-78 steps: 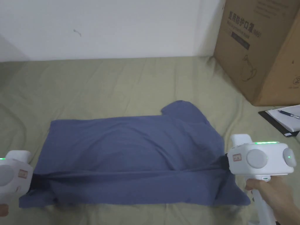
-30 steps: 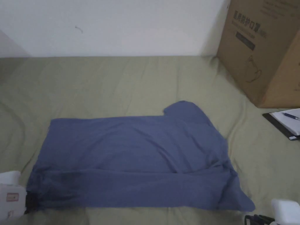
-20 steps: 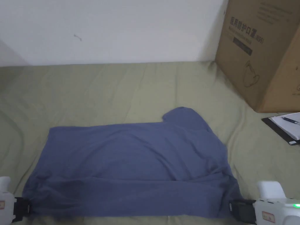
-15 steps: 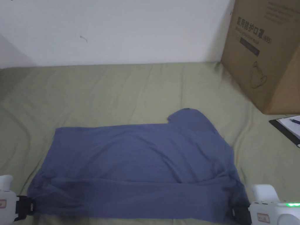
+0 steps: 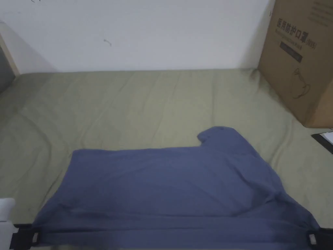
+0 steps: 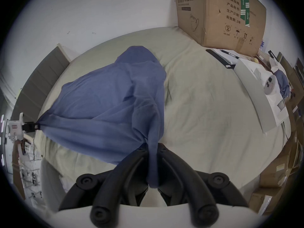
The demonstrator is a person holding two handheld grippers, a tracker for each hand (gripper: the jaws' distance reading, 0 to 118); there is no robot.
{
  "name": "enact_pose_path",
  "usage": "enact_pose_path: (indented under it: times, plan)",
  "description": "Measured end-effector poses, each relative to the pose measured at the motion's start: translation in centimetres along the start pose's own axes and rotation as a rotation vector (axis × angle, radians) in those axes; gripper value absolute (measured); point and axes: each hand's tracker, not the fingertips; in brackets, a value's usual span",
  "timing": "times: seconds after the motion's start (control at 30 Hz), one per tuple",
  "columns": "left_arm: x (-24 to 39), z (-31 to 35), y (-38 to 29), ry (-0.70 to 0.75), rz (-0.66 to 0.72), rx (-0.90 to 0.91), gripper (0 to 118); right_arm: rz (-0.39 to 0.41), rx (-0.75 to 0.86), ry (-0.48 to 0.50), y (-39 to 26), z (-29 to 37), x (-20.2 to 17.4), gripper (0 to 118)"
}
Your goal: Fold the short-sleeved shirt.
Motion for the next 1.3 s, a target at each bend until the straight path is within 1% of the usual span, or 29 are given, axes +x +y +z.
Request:
enact_pose_path:
  times: [0.1,0.17,0.23,0.27,0.3,0.33,0.37,0.4,0.47,0.5,0.53,0.57,0.6,0.63,0.7,0.73,0.77,0.8,0.9,1.0,1.07,1.1,1.17,1.2,1.27,1.3]
  plan:
    - [0.4,0.8,-3.2,0.021,-0.025,-0.037,6,0.016,-0.064,0.003,-2.8,1.0,0.0,8]
    - [0.5,0.5,-5.4,0.055,-0.025,-0.076,6,0.007,-0.135,0.003,-5.0,0.4,-0.7,8]
    - [0.1,-0.5,-7.1,0.063,-0.012,-0.120,7,0.024,-0.186,0.008,-6.7,-0.8,-0.8,10]
    - [-0.2,-1.1,-7.8,0.053,0.005,-0.142,15,0.023,-0.179,0.003,-7.1,-1.6,-0.9,23]
    - [-0.4,-1.4,-8.2,0.056,0.020,-0.150,45,0.027,-0.189,-0.018,-7.4,-1.9,-1.1,49]
    - [-0.3,-1.5,-8.3,0.078,0.033,-0.155,73,0.041,-0.196,-0.073,-7.4,-2.0,-1.3,74]
    - [-0.3,-1.4,-8.2,0.123,0.035,-0.159,94,0.055,-0.190,-0.079,-7.3,-1.8,-1.5,96]
    - [-0.6,-1.0,-8.2,0.113,0.040,-0.138,106,0.058,-0.182,-0.068,-7.0,-1.6,-1.4,105]
    - [-1.3,0.6,-7.5,0.065,0.117,-0.069,106,0.045,-0.113,-0.038,-6.0,-0.3,-1.4,104]
    - [-1.6,1.3,-6.8,0.043,0.167,-0.042,106,0.041,-0.102,-0.044,-5.4,0.3,-1.6,103]
    - [-1.7,1.9,-6.2,0.031,0.209,-0.012,105,0.037,-0.092,-0.067,-4.7,0.7,-1.4,99]
    - [-1.6,2.6,-5.4,0.027,0.229,0.016,101,0.037,-0.077,-0.080,-3.8,1.1,-1.5,86]
    - [-1.3,3.1,-4.6,0.018,0.226,0.063,83,0.033,-0.056,-0.085,-2.9,1.5,-1.7,53]
    - [-0.8,3.4,-3.8,0.007,0.210,0.084,83,0.022,-0.021,-0.075,-2.0,1.7,-1.9,44]
    - [0.7,3.4,-1.8,0.007,0.177,0.115,68,-0.005,0.040,-0.047,0.1,1.4,-2.2,27]
    - [1.4,2.8,-0.9,0.011,0.150,0.127,37,-0.020,0.069,-0.035,1.0,1.0,-2.6,9]
    - [2.3,1.9,0.1,0.013,0.128,0.142,6,-0.036,0.084,-0.016,2.1,0.5,-3.0,7]
    - [2.9,1.2,0.7,0.004,0.125,0.145,0,-0.038,0.083,0.003,3.1,-0.2,-3.0,1]
    - [4.5,-0.8,2.9,-0.088,0.108,0.144,0,-0.040,0.099,0.025,6.2,-2.5,-3.9,0]
    - [5.8,-2.9,4.6,-0.055,0.073,0.132,0,-0.024,0.098,0.039,9.8,-5.8,-4.0,0]
    - [6.1,-4.0,5.6,-0.040,0.055,0.119,0,0.005,0.103,0.038,12.2,-8.3,-3.9,0]
    - [6.1,-4.5,5.8,-0.041,0.054,0.113,0,0.025,0.106,0.023,13.4,-9.5,-3.9,10]
    - [5.9,-5.2,6.3,-0.046,0.056,0.098,0,0.052,0.105,-0.034,15.8,-12.1,-3.8,58]
    - [5.8,-5.6,6.3,-0.045,0.057,0.089,0,0.054,0.083,-0.037,17.1,-13.8,-3.1,73]
    - [5.5,-6.5,6.3,-0.034,0.055,0.061,0,0.031,0.034,-0.038,19.3,-16.7,-2.4,70]
    - [5.4,-6.9,6.5,-0.026,0.051,0.043,0,-0.009,0.008,-0.051,20.1,-18.0,-2.0,71]
